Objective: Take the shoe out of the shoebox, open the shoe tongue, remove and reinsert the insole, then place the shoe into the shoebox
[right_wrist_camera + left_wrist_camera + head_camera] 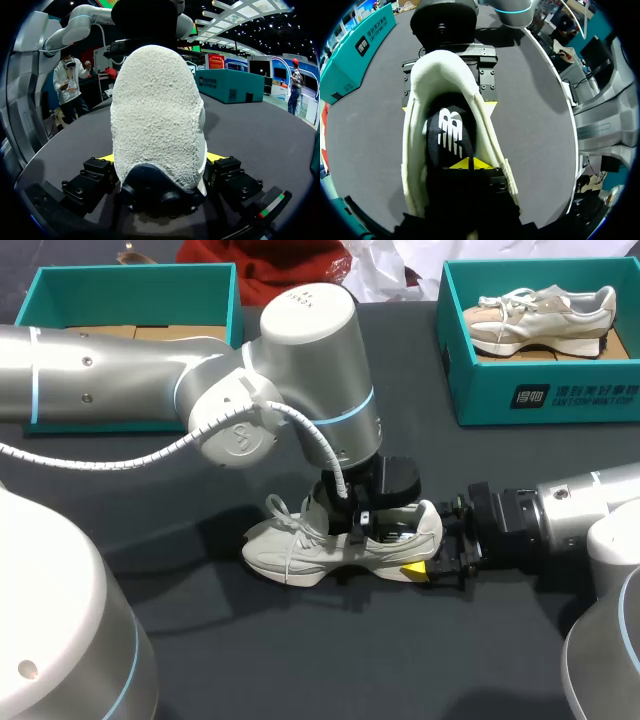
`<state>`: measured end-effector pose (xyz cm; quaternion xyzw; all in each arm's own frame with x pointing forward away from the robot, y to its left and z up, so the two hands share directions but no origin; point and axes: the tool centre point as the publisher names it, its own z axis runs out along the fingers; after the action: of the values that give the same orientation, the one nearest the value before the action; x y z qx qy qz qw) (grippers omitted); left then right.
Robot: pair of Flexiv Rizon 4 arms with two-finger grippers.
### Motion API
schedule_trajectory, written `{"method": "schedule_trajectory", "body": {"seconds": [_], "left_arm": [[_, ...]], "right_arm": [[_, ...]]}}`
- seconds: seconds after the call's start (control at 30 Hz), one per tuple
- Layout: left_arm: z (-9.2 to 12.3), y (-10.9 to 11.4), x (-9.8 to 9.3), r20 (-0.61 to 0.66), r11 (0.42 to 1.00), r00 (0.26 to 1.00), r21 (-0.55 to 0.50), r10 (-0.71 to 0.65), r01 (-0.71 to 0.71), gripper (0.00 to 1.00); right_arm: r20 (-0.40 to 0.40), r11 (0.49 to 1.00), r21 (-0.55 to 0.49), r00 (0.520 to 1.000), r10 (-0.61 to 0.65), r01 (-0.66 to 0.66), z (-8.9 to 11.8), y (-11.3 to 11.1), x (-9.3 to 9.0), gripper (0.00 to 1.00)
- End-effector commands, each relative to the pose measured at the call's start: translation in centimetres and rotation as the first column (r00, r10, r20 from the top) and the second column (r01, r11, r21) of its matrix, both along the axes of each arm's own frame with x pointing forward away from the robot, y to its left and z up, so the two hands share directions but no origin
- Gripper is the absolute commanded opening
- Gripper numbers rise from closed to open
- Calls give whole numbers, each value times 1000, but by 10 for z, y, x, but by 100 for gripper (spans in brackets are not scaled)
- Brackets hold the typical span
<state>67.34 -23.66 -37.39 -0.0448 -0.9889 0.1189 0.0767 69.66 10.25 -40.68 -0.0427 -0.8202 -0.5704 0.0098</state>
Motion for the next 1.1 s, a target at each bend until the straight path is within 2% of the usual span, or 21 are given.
{"method": "schedule_trajectory", "body": {"seconds": [0.03,0.27,0.57,0.9,1.03,1.1], "left_arm": [[-1,8,-3,12,1000,1000,-1,3,-3,22],[-5,15,-2,62,999,998,38,6,-8,38],[-19,11,1,138,993,990,114,-39,23,47],[-34,8,12,186,976,981,218,-54,12,44],[-37,11,17,196,969,980,245,-34,-15,36],[-39,12,18,200,967,979,252,-26,-26,27]], "right_arm": [[-1,1000,-4,1000,-1,1,0,1,-1,0],[-1,1000,-4,1000,-1,1,0,1,-1,0],[-1,1000,-4,1000,-1,1,0,1,-1,0],[-1,1000,-4,1000,-1,1,0,1,-1,0],[-1,1000,-4,1000,-1,1,0,1,-1,0],[-1,1000,-4,1000,-1,1,0,1,-1,0]]}}
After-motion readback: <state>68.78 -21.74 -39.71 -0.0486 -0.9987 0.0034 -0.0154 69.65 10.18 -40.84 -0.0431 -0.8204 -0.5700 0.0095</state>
